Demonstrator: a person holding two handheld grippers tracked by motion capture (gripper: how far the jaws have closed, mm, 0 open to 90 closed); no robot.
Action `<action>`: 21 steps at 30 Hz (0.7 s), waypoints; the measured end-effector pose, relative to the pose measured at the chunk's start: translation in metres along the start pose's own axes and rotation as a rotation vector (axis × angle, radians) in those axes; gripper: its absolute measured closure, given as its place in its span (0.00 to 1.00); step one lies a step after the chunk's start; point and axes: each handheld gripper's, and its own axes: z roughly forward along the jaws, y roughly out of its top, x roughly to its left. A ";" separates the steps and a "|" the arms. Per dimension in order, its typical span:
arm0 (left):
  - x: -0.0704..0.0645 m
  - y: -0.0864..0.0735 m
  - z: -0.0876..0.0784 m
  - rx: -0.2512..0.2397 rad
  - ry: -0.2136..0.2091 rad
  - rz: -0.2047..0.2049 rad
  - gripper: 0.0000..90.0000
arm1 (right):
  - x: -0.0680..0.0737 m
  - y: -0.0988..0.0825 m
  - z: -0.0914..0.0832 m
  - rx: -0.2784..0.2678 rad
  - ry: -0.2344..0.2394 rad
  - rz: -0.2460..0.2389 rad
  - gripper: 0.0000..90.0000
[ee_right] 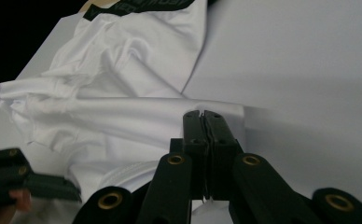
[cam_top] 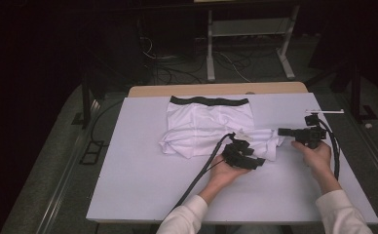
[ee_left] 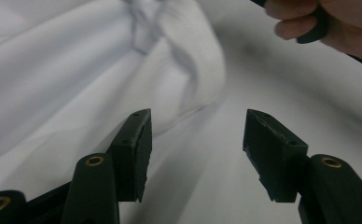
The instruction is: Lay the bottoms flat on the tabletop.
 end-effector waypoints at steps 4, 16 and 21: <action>-0.010 0.007 0.022 0.020 0.020 0.027 0.47 | -0.005 -0.001 0.005 0.005 -0.013 0.014 0.97; -0.017 0.024 0.063 0.036 0.213 0.051 0.67 | -0.007 -0.001 0.005 -0.003 -0.015 0.030 0.97; -0.007 0.026 0.062 0.037 0.222 -0.002 0.96 | -0.008 -0.001 0.003 -0.005 -0.015 0.031 0.97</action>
